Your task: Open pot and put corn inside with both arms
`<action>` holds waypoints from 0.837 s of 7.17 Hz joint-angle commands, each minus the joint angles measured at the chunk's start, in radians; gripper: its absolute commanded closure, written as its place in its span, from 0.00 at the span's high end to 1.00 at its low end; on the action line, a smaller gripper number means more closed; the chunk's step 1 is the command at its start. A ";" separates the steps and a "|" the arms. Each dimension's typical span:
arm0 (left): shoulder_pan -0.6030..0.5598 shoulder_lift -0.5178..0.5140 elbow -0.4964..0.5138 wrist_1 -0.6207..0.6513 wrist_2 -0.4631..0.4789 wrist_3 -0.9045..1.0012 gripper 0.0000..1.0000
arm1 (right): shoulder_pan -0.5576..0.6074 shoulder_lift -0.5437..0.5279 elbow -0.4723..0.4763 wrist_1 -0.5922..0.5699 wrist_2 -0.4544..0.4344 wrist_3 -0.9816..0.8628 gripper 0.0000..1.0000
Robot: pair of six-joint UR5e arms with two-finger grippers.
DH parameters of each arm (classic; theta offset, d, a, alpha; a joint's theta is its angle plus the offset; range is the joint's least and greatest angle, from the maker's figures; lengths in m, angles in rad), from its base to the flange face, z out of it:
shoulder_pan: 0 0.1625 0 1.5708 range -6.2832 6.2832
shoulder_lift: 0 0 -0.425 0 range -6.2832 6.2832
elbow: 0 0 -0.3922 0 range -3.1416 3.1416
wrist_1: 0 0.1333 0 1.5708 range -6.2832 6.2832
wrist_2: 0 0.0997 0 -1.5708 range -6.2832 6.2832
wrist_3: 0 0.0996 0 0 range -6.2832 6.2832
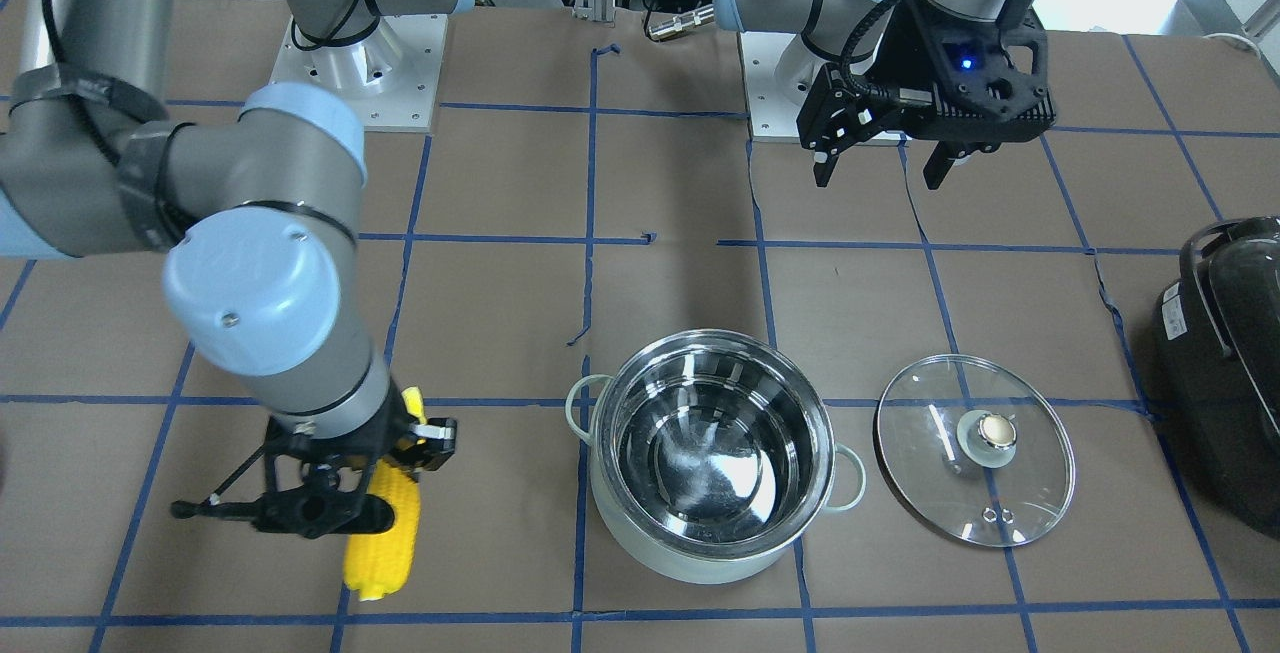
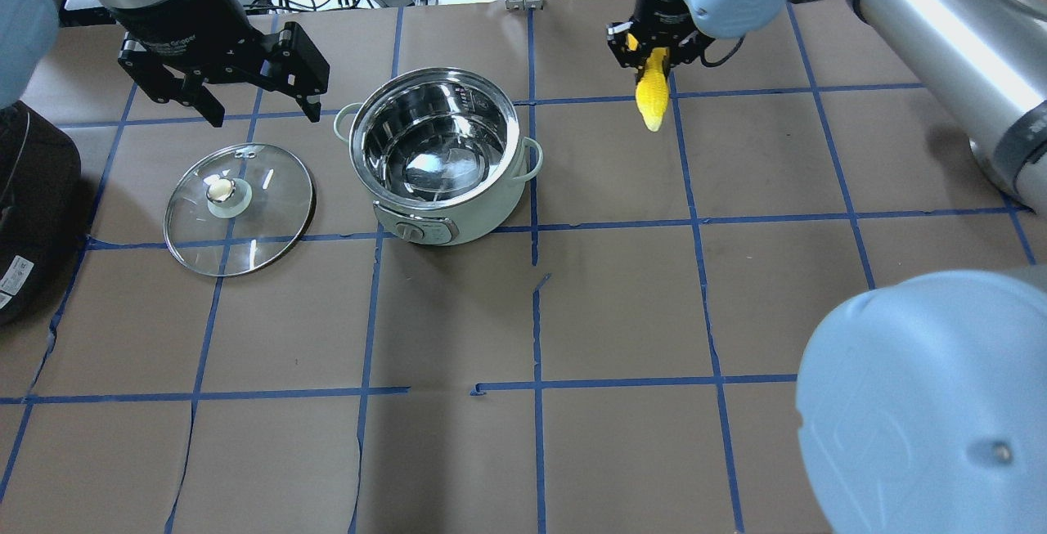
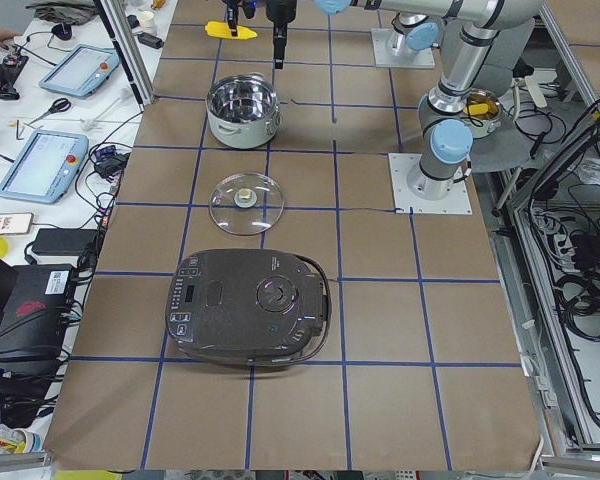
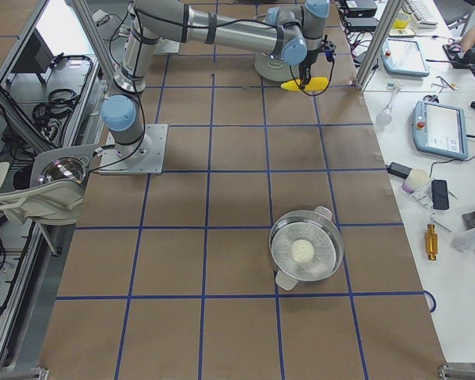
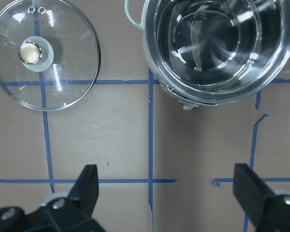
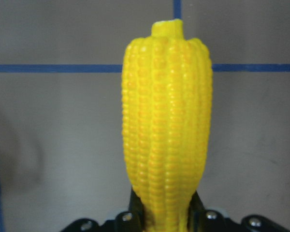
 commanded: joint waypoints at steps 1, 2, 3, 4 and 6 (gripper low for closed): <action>0.000 0.007 -0.011 0.000 0.006 0.002 1.00 | 0.212 0.001 -0.048 0.029 0.007 0.261 0.00; 0.000 0.008 -0.012 0.000 0.006 0.003 1.00 | 0.257 0.013 -0.047 -0.013 0.028 0.325 0.00; 0.005 0.008 -0.014 0.000 0.006 0.005 1.00 | 0.281 0.045 -0.047 -0.060 0.089 0.336 0.00; 0.006 0.010 -0.015 0.000 0.008 0.005 1.00 | 0.303 0.084 -0.042 -0.123 0.106 0.343 0.00; 0.006 0.010 -0.015 0.000 0.008 0.007 1.00 | 0.324 0.110 -0.036 -0.162 0.111 0.341 0.33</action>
